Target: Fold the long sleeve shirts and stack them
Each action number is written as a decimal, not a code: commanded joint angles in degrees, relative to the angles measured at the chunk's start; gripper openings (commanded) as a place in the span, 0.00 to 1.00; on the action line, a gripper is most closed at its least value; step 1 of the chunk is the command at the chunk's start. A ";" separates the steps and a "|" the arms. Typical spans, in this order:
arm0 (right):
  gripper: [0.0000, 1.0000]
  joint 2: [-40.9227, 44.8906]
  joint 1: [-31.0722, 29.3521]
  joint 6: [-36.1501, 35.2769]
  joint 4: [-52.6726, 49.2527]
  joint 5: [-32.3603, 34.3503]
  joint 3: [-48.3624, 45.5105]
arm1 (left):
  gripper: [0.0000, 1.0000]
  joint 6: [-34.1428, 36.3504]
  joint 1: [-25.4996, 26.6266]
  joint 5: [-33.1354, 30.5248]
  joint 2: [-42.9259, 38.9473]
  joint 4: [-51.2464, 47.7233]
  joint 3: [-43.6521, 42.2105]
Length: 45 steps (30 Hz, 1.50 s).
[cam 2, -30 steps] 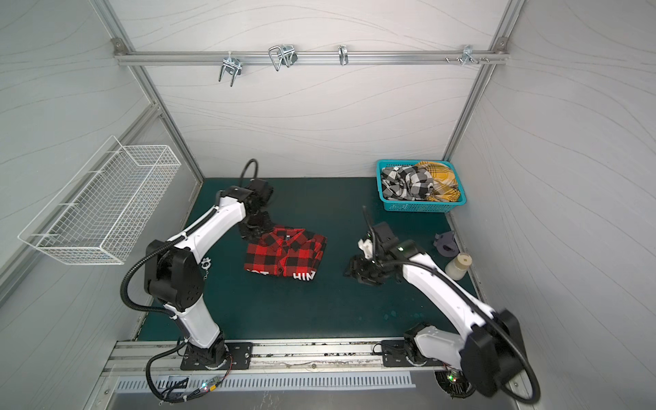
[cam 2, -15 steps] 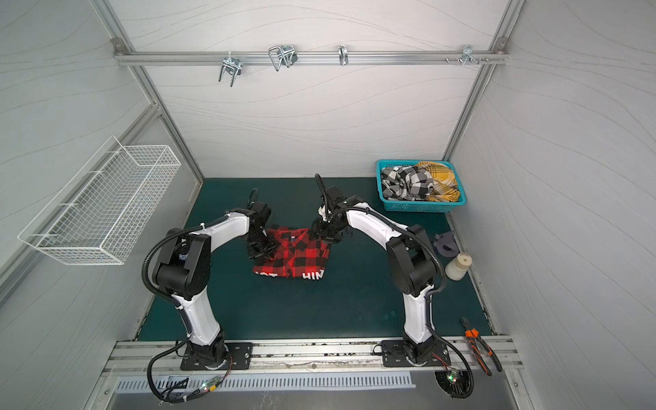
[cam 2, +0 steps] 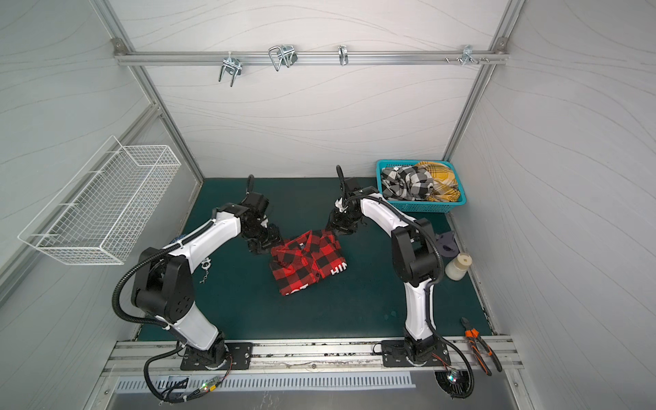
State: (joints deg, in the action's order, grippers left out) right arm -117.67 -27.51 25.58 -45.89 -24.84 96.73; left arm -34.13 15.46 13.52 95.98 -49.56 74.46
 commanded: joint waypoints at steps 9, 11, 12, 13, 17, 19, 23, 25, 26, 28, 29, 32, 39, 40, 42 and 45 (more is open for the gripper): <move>0.47 -11.79 -1.08 -3.68 -5.51 -2.30 10.38 | 0.63 3.79 0.00 2.02 12.14 -3.04 6.29; 0.47 -12.69 -1.36 -3.76 -5.57 -2.24 10.27 | 0.61 4.24 -0.08 2.36 13.82 -2.85 6.71; 0.46 -12.92 -1.36 -3.76 -5.46 -2.32 10.08 | 0.60 4.31 -0.08 2.67 14.29 -2.69 6.75; 0.45 -13.19 -1.49 -3.65 -5.05 -2.45 9.67 | 0.57 4.40 -0.08 2.87 14.65 -2.65 6.97; 0.34 -12.85 -1.85 -3.08 -3.01 -3.37 8.01 | 0.47 4.25 -0.08 2.66 14.22 -2.54 7.57; 0.30 -12.60 -1.96 -2.97 -2.57 -3.38 7.77 | 0.43 4.57 -0.08 2.56 14.11 -2.48 8.03; 0.24 -12.31 -1.86 -2.30 -1.39 -4.27 7.00 | 0.40 5.29 -0.09 2.39 15.54 -3.41 9.29; 0.24 -12.28 -1.69 -1.79 -0.17 -5.19 6.01 | 0.44 5.63 -0.08 2.42 16.55 -3.86 9.48; 0.26 -12.39 -1.56 -1.65 0.16 -5.41 5.61 | 0.46 5.74 -0.08 2.34 16.90 -4.09 9.45; 0.31 -12.84 -1.43 -1.48 0.40 -5.57 4.85 | 0.48 5.65 -0.08 2.38 16.86 -4.08 8.81; 0.31 -12.71 -1.50 -1.50 0.76 -5.65 4.27 | 0.48 5.57 -0.08 2.39 16.55 -3.73 8.33; 0.28 -12.33 -1.47 -1.24 2.29 -6.53 2.92 | 0.42 5.57 -0.08 2.90 15.96 -3.20 7.72; 0.09 -7.69 -1.58 -0.29 3.91 -6.29 0.39 | 0.30 5.65 0.00 4.63 16.01 -3.56 9.24; 0.09 -6.87 -1.58 -0.18 4.02 -6.19 0.01 | 0.30 5.57 0.00 4.91 15.74 -3.59 9.44; 0.08 -5.02 -1.63 -0.09 4.24 -6.18 -0.87 | 0.27 5.57 0.00 5.20 15.08 -3.53 9.45; 0.09 -2.73 -1.64 0.34 5.36 -6.17 -2.44 | 0.44 5.65 0.18 4.16 14.88 -5.35 9.89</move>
State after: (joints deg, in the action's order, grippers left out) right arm -124.66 -28.97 25.61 -41.34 -30.50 94.98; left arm -28.93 15.40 17.67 111.70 -52.53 81.97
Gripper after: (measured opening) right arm 0.090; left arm 0.402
